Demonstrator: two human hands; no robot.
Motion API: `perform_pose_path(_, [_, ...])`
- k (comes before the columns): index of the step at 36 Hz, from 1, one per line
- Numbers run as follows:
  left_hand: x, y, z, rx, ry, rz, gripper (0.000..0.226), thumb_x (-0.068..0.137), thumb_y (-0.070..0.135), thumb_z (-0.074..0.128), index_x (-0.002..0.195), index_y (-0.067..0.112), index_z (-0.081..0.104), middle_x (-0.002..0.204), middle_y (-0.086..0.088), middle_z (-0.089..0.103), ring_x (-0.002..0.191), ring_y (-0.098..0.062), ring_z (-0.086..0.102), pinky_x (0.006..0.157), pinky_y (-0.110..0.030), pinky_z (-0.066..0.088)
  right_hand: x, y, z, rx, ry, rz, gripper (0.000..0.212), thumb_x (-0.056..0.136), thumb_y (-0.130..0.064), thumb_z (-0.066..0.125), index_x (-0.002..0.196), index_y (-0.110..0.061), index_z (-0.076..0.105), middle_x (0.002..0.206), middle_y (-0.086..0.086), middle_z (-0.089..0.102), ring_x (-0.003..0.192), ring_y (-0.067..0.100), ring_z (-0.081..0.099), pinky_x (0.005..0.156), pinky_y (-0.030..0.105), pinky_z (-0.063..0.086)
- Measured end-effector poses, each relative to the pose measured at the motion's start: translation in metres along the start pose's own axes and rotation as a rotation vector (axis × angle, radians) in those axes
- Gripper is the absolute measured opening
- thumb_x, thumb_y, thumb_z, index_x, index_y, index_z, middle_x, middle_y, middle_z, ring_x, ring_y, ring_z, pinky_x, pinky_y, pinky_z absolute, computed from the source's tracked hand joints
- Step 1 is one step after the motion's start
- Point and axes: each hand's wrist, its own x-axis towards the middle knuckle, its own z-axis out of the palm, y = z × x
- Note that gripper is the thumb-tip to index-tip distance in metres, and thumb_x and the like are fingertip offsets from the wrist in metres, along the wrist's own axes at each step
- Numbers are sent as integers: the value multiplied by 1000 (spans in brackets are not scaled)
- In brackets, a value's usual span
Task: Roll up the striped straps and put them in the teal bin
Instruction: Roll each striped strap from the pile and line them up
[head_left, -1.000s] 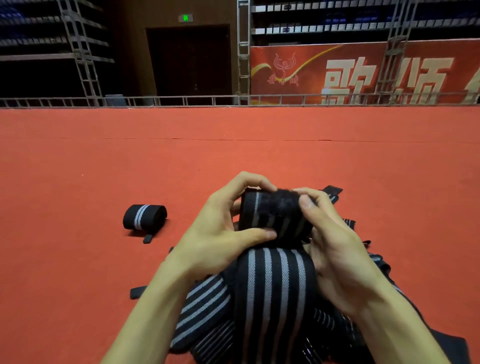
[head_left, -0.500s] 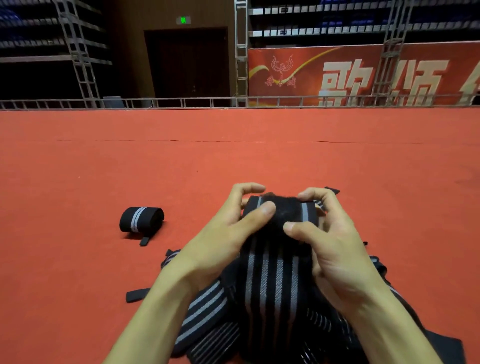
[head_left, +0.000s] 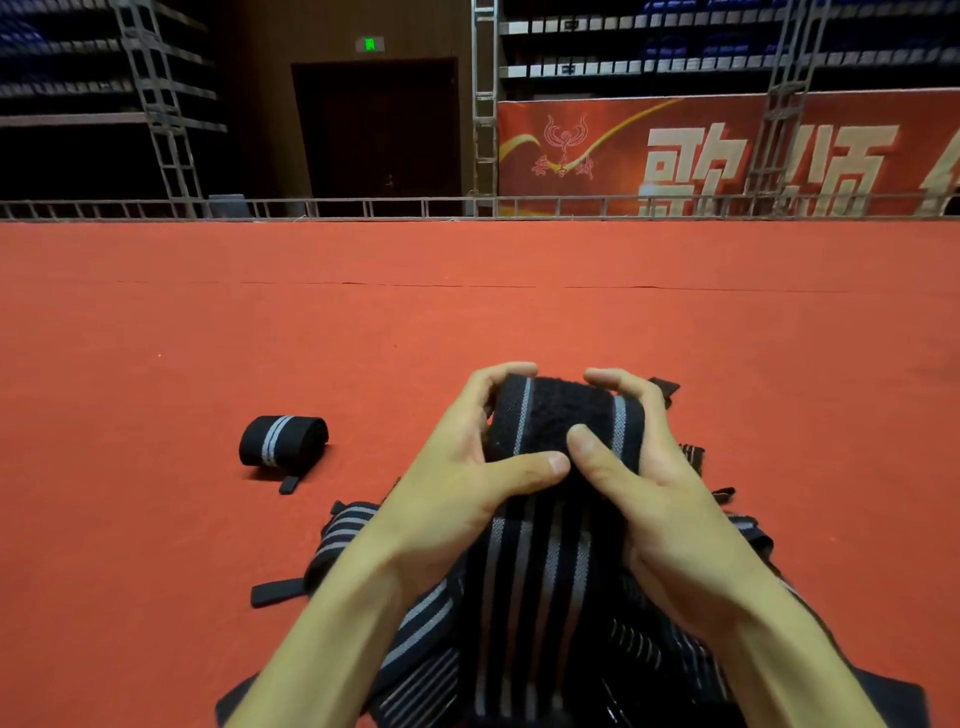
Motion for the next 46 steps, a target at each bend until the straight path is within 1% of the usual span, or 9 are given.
perform_pose_path(7, [2, -1, 8, -114, -29, -58, 50, 76, 14, 62, 121, 28, 48, 102, 0, 66, 94, -16, 64, 85, -35, 53, 1, 0, -3, -154, 90, -184, 38, 82, -21, 72, 113, -36, 56, 101, 3, 69, 94, 22, 68, 85, 42, 58])
perform_pose_path(13, [3, 0, 6, -191, -5, -128, 46, 75, 21, 57, 118, 33, 45, 92, -5, 65, 83, -20, 63, 75, -38, 52, -1, 4, -3, -181, -7, -118, 39, 86, -22, 64, 116, -41, 47, 114, 8, 67, 105, 25, 67, 87, 33, 57])
perform_pose_path(16, [2, 0, 2, -135, -69, -144, 49, 78, 20, 62, 121, 34, 44, 95, -3, 67, 88, -18, 65, 79, -36, 54, -1, 4, -6, -169, 1, -108, 40, 85, -23, 68, 116, -41, 49, 115, 13, 66, 107, 32, 66, 89, 43, 57])
perform_pose_path(21, [0, 4, -10, -13, -103, -38, 58, 74, 19, 76, 127, 23, 53, 119, -4, 64, 106, -19, 65, 91, -37, 54, -1, 1, -7, -141, 46, -55, 62, 69, -37, 79, 124, -44, 50, 133, 10, 55, 122, 29, 58, 99, 52, 50])
perform_pose_path(25, [0, 10, -14, 116, -68, 115, 56, 73, -6, 70, 119, 24, 57, 114, 0, 64, 99, -15, 64, 81, -29, 55, -1, -2, -7, 101, -27, 64, 52, 77, -29, 70, 125, -34, 51, 115, 7, 70, 106, 22, 68, 80, 33, 58])
perform_pose_path(31, [4, 4, -5, 311, -51, 308, 59, 67, -21, 61, 107, 21, 55, 122, 3, 61, 117, -23, 59, 88, -29, 53, 1, -1, -4, 191, 29, 118, 58, 73, -47, 74, 116, -11, 59, 109, 18, 70, 98, 28, 68, 79, 39, 60])
perform_pose_path(35, [4, -3, -1, 264, -48, 225, 63, 68, -12, 58, 116, 29, 50, 122, 3, 58, 113, -17, 59, 86, -32, 53, 3, -3, -7, 117, 91, 36, 55, 64, -36, 86, 108, -12, 63, 93, 10, 70, 83, 22, 68, 69, 31, 58])
perform_pose_path(39, [1, -3, -2, -32, -102, -17, 67, 69, 26, 75, 128, 37, 46, 125, -1, 58, 112, -19, 61, 88, -34, 53, -1, -7, -12, 108, 81, 0, 44, 67, -9, 79, 107, -14, 62, 87, 6, 69, 76, 19, 67, 62, 30, 56])
perform_pose_path(46, [2, -2, 13, -102, -62, -232, 47, 76, 49, 64, 118, 36, 48, 93, 13, 73, 88, -5, 69, 76, -30, 54, -1, -4, -15, 67, 41, -15, 46, 62, 0, 71, 104, -13, 61, 90, 8, 69, 79, 20, 66, 65, 28, 56])
